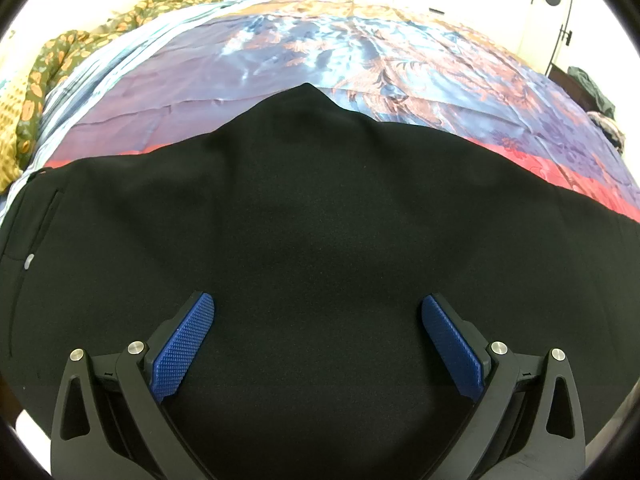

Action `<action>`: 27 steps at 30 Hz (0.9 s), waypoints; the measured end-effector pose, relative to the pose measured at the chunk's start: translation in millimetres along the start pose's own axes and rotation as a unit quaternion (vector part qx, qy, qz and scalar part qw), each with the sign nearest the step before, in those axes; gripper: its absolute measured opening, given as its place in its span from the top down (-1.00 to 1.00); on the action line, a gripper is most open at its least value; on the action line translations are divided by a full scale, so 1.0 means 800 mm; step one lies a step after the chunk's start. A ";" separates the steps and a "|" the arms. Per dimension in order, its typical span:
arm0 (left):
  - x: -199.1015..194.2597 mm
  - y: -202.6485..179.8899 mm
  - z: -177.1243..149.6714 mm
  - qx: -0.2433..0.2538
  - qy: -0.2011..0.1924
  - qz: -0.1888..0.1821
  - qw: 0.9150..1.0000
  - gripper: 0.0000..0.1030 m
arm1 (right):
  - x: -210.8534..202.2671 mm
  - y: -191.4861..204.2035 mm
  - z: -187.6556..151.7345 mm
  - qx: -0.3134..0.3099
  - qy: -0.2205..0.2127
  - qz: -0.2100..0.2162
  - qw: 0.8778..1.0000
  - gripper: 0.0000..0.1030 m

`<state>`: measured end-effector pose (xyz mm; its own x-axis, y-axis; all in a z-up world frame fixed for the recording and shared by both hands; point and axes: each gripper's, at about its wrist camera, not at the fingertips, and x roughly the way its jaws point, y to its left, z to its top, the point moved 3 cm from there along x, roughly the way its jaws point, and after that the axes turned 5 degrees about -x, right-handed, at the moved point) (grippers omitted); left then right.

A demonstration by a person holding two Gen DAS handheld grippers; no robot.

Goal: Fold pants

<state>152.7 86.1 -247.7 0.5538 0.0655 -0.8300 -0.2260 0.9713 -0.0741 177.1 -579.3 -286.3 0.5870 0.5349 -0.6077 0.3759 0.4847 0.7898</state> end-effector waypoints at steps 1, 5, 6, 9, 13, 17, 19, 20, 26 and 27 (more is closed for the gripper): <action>0.000 0.000 0.000 0.000 0.000 0.000 1.000 -0.99 | -0.003 0.006 -0.002 -0.001 -0.008 0.023 1.000 0.82; -0.011 0.005 0.006 -0.025 0.019 -0.010 0.999 -0.98 | -0.004 0.048 -0.028 0.003 -0.016 0.155 0.988 0.82; -0.021 0.008 0.006 -0.040 0.018 -0.024 0.999 -0.98 | 0.004 0.065 -0.038 -0.001 -0.013 0.175 0.984 0.82; -0.048 0.019 -0.004 -0.080 -0.003 -0.090 0.993 -0.98 | 0.020 0.110 -0.074 -0.011 0.000 0.232 0.973 0.82; -0.058 0.034 -0.008 -0.099 -0.019 -0.117 0.988 -0.97 | 0.088 0.182 -0.148 0.007 0.039 0.311 0.950 0.82; -0.060 0.054 -0.002 -0.131 -0.021 -0.136 0.982 -0.97 | 0.181 0.248 -0.230 0.009 0.094 0.345 0.934 0.82; -0.065 0.059 -0.005 -0.134 -0.025 -0.141 0.981 -0.97 | 0.226 0.279 -0.263 -0.010 0.120 0.335 0.934 0.82; -0.066 0.063 -0.005 -0.135 -0.027 -0.141 0.980 -0.97 | 0.251 0.299 -0.286 -0.031 0.137 0.326 0.935 0.82; -0.073 0.081 -0.007 -0.160 -0.030 -0.153 0.975 -0.96 | 0.388 0.390 -0.426 -0.357 0.183 0.110 0.909 0.55; -0.076 0.087 -0.008 -0.166 -0.029 -0.155 0.974 -0.94 | 0.402 0.396 -0.448 -0.419 0.186 0.068 0.886 -0.02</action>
<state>98.0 148.1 -206.3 0.6793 -0.1961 -0.7071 -0.2817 0.8201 -0.4981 228.0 -5.7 -261.1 0.2507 0.7436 -0.6199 -0.4357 0.6585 0.6136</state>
